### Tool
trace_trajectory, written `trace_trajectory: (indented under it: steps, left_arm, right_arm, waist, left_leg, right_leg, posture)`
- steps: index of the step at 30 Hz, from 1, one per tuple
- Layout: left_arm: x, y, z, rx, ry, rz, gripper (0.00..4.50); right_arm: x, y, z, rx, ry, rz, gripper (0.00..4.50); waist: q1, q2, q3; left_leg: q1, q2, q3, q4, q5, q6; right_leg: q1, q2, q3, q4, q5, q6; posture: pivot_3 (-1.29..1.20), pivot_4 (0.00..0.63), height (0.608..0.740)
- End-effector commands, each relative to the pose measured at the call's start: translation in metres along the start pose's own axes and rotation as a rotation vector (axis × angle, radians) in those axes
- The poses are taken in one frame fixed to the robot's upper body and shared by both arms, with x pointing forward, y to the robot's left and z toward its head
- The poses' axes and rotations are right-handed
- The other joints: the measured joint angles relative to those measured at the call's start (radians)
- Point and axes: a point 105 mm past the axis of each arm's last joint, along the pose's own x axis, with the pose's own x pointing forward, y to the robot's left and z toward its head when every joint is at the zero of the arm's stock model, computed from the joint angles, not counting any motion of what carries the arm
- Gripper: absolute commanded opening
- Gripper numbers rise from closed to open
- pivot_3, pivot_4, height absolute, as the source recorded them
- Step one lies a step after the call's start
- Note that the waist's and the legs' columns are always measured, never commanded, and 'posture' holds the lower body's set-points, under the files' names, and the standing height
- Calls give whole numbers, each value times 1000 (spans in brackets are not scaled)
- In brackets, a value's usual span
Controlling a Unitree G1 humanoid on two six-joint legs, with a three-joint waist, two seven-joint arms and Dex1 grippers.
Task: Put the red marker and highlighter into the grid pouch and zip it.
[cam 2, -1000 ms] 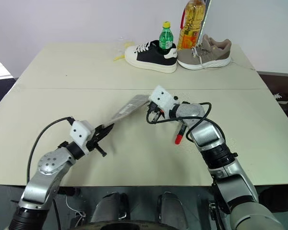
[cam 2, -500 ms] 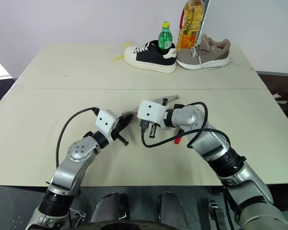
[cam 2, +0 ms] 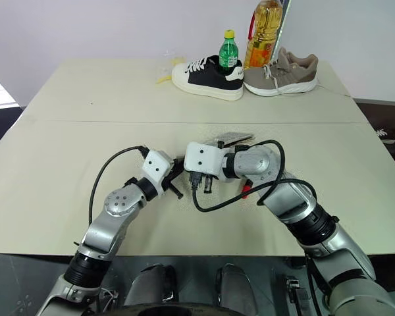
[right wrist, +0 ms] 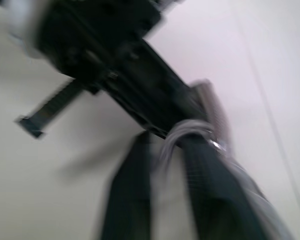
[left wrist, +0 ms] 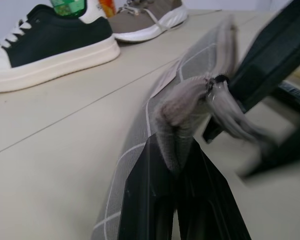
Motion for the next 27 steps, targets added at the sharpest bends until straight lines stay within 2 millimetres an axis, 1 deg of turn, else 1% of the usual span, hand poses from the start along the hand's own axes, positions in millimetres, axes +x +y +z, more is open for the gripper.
trace_trajectory:
  steps: [1, 2, 3, 5, 6, 8, 10, 13, 15, 17, 18, 20, 22, 24, 27]
  left_arm:
    - [-9, 23, 12, 76, -45, 78, 0]
    - [-12, 27, 11, 87, -40, 92, 0]
    - [-17, 33, 10, 104, -33, 106, 0]
    - [-23, 39, 7, 118, -23, 119, 0]
    - [-27, 42, 4, 129, -12, 121, 0]
    - [-32, 45, 0, 147, 2, 116, 0]
    - [-34, 44, -1, 169, 4, 94, 0]
    - [-33, 43, 0, 179, -9, 74, 0]
    - [-30, 41, 1, 180, -18, 60, 0]
    - [-27, 41, 1, 176, -27, 51, 0]
    - [-26, 40, 1, 173, -31, 46, 0]
    - [-22, 38, 2, 169, -40, 33, 0]
    - [-20, 36, 3, 162, -51, 26, 0]
    - [-19, 35, 3, 160, -55, 23, 0]
    - [-18, 33, 3, 157, -59, 23, 0]
  right_arm:
    - [-34, -20, 9, 68, -79, -73, 3019]
    - [-40, -26, 2, 107, -57, -100, 3516]
    - [-49, -32, -12, 171, 5, -131, 4030]
    - [-60, -38, -27, 249, 68, -168, 4030]
    - [-69, -44, -38, 340, 97, -212, 4030]
    - [-81, -52, -54, 528, 115, -283, 4030]
    - [-89, -51, -68, 645, 159, -341, 4492]
    - [-97, -48, -82, 790, 233, -434, 4492]
    - [-98, -38, -88, 889, 294, -434, 4492]
    - [-95, -29, -89, 978, 320, -433, 4492]
    - [-94, -25, -91, 984, 350, -438, 4492]
    - [-92, -14, -104, 953, 471, -446, 4492]
    - [-85, -10, -106, 977, 468, -448, 4492]
    - [-78, -11, -105, 1003, 438, -451, 4492]
    - [-72, -8, -112, 1005, 491, -482, 4492]
  waist:
    - [0, 0, 0]
    - [-2, 0, 0]
    - [-2, 0, 0]
    - [-2, 0, 0]
    - [-3, 0, 0]
    - [-3, 0, 0]
    - [-1, 0, 0]
    - [-1, 0, 0]
    - [-1, 0, 0]
    - [-1, 0, 0]
    - [-1, 0, 0]
    - [-2, 0, 0]
    - [-2, 0, 0]
    - [-3, 0, 0]
    - [-3, 0, 0]
  left_leg:
    - [0, 0, 0, 0, 0, 0]
    - [0, 0, 0, 0, 0, 0]
    - [0, 0, 0, 0, 0, 0]
    - [0, 1, -1, 0, 0, 0]
    - [0, 2, -1, 0, 0, 0]
    - [0, 2, 0, -1, 0, 0]
    - [0, 2, 0, -1, 0, 0]
    - [0, 1, 0, -1, 0, 0]
    - [0, 1, 0, -1, 0, 0]
    - [-1, 1, 0, -1, 0, 0]
    - [-1, 1, -1, -1, 0, 0]
    - [-1, 1, 0, -1, 0, 0]
    - [-1, 1, 0, -1, 0, 0]
    - [-1, 1, 0, -1, 0, 0]
    - [-1, 1, 0, -1, 0, 0]
  right_leg:
    - [0, 0, 0, 0, 0, 0]
    - [0, 0, 0, 0, 0, 0]
    - [0, 0, 0, 0, 0, 0]
    - [0, 0, 0, 0, 0, 0]
    - [0, -1, 0, 0, 0, 0]
    - [0, -2, 0, 0, 0, 0]
    - [0, -3, 0, 0, 0, 0]
    - [0, -4, 0, 0, 0, -1]
    - [-1, -4, 0, 0, 0, -1]
    - [-1, -4, 0, 0, 0, -1]
    - [-1, -4, 0, 0, 0, -1]
    - [-1, -4, 0, 0, 0, -1]
    - [-1, -4, 0, 0, 0, -1]
    - [-1, -3, 0, 0, 0, 0]
    - [-2, -2, 0, 0, 0, 0]
  posture:
    - [0, 150, 705]
    - [0, 150, 705]
    - [0, 150, 705]
    - [0, 150, 705]
    - [0, 150, 705]
    - [0, 150, 705]
    - [0, 150, 705]
    - [0, 150, 705]
    - [0, 150, 705]
    - [0, 150, 705]
    - [0, 150, 705]
    - [0, 150, 705]
    - [0, 150, 705]
    - [0, 150, 705]
    - [0, 150, 705]
